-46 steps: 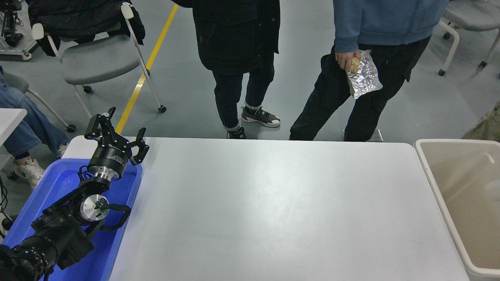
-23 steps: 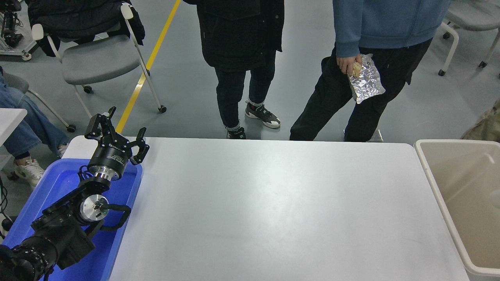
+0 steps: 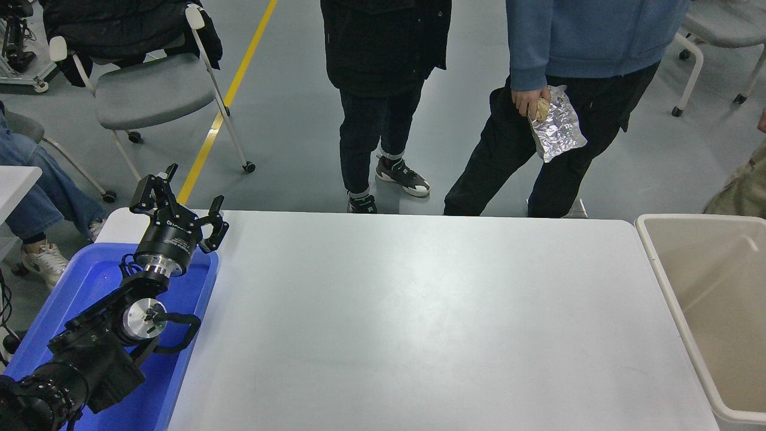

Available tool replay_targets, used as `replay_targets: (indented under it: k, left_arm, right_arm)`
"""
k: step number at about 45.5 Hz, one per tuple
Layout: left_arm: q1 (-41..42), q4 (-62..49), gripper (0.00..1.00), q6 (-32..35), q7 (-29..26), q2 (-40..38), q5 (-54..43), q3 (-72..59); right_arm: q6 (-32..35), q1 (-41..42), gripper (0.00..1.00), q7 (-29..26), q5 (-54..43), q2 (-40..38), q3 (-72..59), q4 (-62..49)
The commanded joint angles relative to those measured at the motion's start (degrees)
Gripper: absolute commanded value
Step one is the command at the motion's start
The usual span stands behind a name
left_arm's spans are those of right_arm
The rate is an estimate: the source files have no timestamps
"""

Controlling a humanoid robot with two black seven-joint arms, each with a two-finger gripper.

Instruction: Dispose of the paper cup in the dustbin

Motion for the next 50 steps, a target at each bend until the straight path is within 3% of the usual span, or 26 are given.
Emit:
replay_targets:
  k: [1,9,19,28,35,50]
  left_arm:
    - [0.0,0.0,1.00,0.0,0.0,0.0,0.0,0.0]
    - [0.0,0.0,1.00,0.0,0.0,0.0,0.0,0.0]
    - [0.0,0.0,1.00,0.0,0.0,0.0,0.0,0.0]
    - [0.0,0.0,1.00,0.0,0.0,0.0,0.0,0.0]
    - [0.0,0.0,1.00,0.0,0.0,0.0,0.0,0.0]
    - [0.0,0.0,1.00,0.0,0.0,0.0,0.0,0.0]
  right_arm:
    - [-0.4,0.2,1.00,0.1,0.2,0.4,0.2,-0.1]
    - [2.2,0.6,1.00,1.2,0.6,0.1,6.1,0.2]
    - [13.6,1.1,1.00,5.1,0.7,-1.7,21.3,0.4]
    - [20.4,2.4,1.00,8.7,0.9,-0.7,35.0,1.8]
    - [21.9,2.5,1.00,9.4,0.9,3.3,41.8,2.9]
    - [24.7,1.7,1.00,14.3,0.3,6.2,58.5,21.3]
